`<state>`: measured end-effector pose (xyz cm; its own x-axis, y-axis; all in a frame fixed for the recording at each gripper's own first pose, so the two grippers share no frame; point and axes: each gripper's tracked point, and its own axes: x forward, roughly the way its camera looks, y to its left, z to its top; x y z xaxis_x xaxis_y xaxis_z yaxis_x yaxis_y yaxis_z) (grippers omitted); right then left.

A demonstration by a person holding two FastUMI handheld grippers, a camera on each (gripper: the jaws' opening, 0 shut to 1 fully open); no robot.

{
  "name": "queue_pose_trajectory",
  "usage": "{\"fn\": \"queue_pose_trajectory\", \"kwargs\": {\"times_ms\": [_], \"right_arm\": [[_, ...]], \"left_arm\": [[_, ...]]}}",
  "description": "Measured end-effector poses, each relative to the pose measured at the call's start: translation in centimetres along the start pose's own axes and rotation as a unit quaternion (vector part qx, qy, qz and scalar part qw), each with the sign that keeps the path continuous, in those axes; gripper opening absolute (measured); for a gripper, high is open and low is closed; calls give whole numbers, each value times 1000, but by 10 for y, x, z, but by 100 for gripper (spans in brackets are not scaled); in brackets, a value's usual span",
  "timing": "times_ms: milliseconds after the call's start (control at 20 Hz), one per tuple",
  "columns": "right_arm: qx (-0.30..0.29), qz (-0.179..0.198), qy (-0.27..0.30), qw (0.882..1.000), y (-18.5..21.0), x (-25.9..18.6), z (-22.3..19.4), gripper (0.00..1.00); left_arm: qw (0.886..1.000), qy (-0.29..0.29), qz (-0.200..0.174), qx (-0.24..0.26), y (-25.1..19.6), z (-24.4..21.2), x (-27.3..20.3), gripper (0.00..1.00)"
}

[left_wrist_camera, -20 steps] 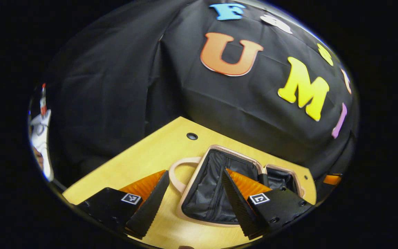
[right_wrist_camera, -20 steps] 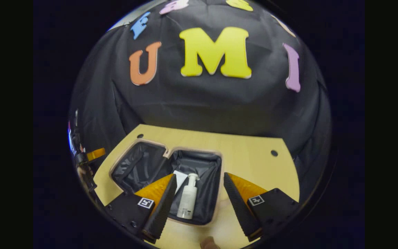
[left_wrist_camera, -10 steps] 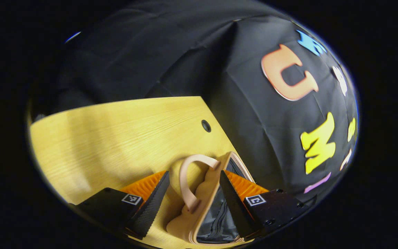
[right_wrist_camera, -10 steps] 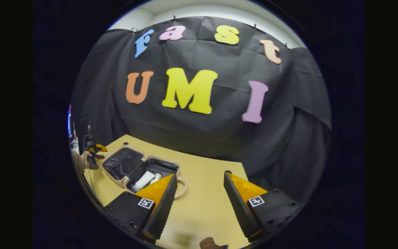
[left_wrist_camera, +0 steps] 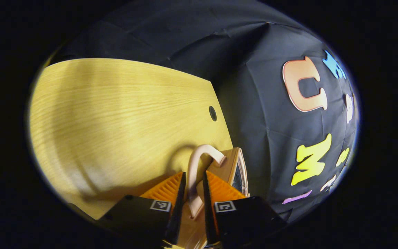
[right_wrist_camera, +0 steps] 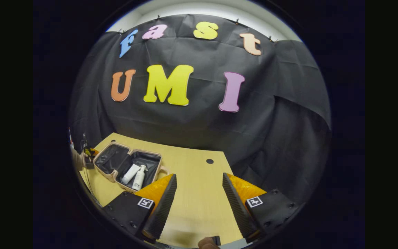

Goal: First open the suitcase, pack the skin care products into it, and then close the suitcase.

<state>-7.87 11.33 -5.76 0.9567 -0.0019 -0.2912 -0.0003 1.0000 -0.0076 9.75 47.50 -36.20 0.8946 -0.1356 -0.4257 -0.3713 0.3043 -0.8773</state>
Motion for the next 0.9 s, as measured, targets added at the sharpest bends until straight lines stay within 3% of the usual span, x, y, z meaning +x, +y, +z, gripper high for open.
{"fn": "queue_pose_trajectory", "kwargs": {"times_ms": [150,300,550,650,900], "right_arm": [[15,-13,6,1000,-14,-3,-7,78],[27,-20,1,999,-29,-5,-11,78],[44,-13,-14,999,-52,-4,-5,78],[43,-9,-18,999,-65,0,-5,78],[44,5,-26,999,-101,11,-6,78]], "left_arm": [[1000,-1,11,2,-5,0,-1,8],[999,-9,20,35,-19,7,-13,4],[991,-42,0,124,-93,18,-44,3],[985,-58,-3,163,-129,17,-55,4],[956,-101,-21,275,-219,-14,-85,3]]}}
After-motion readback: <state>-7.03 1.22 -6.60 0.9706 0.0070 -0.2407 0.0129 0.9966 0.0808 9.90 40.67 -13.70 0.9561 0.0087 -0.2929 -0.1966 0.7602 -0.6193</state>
